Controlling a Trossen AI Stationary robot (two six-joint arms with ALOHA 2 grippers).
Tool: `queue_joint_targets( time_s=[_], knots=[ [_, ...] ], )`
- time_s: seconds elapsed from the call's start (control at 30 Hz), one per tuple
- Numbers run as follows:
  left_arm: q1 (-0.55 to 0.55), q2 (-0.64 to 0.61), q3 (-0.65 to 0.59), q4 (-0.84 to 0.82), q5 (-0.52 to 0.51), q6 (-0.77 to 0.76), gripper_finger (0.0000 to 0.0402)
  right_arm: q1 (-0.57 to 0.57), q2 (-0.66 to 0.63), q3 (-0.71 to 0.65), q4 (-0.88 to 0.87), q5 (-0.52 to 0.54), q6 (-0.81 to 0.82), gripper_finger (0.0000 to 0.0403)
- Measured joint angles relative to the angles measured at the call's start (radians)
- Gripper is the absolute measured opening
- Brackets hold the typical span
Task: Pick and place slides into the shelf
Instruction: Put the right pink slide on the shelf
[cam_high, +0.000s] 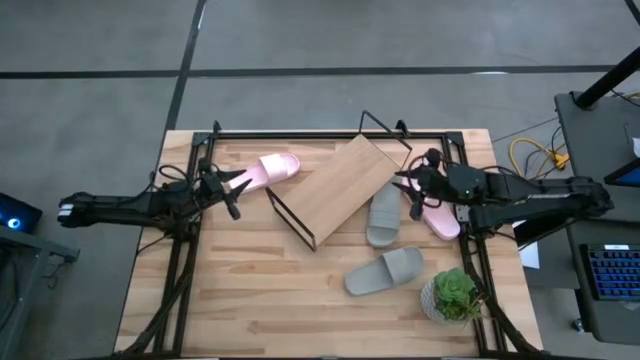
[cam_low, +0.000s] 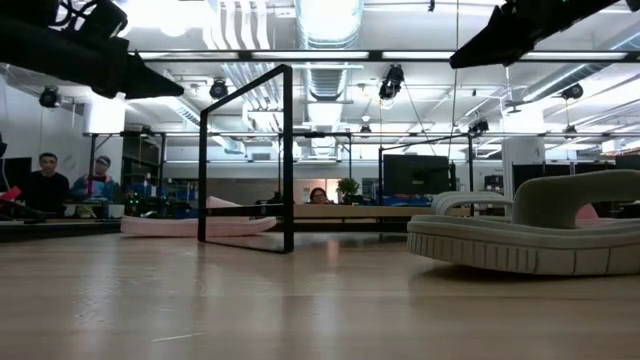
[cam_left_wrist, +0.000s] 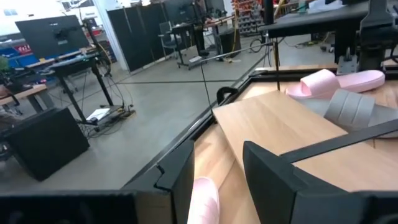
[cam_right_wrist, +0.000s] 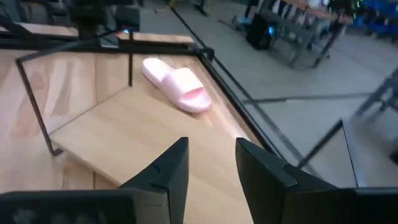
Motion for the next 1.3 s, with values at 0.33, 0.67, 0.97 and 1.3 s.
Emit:
queue_joint_targets(
  time_s=[0.33,0.67,0.97,1.3],
  knots=[
    [0.000,-0.016,0.000,0.048,-0.001,0.002,0.0122,0.048,0.183,0.218,-0.525,0.129,0.223,0.0127],
    [0.000,-0.026,0.000,0.048,-0.001,0.002,0.0122,0.180,0.339,0.257,-0.924,0.130,0.417,0.0105],
    [0.000,-0.021,0.000,0.048,-0.001,-0.001,0.0122,0.251,0.322,0.143,-0.925,0.126,0.474,0.0089],
    [0.000,-0.017,-0.009,0.047,0.000,0.000,0.0122,0.248,0.396,0.113,-0.934,0.101,0.484,0.0165]
  ],
)
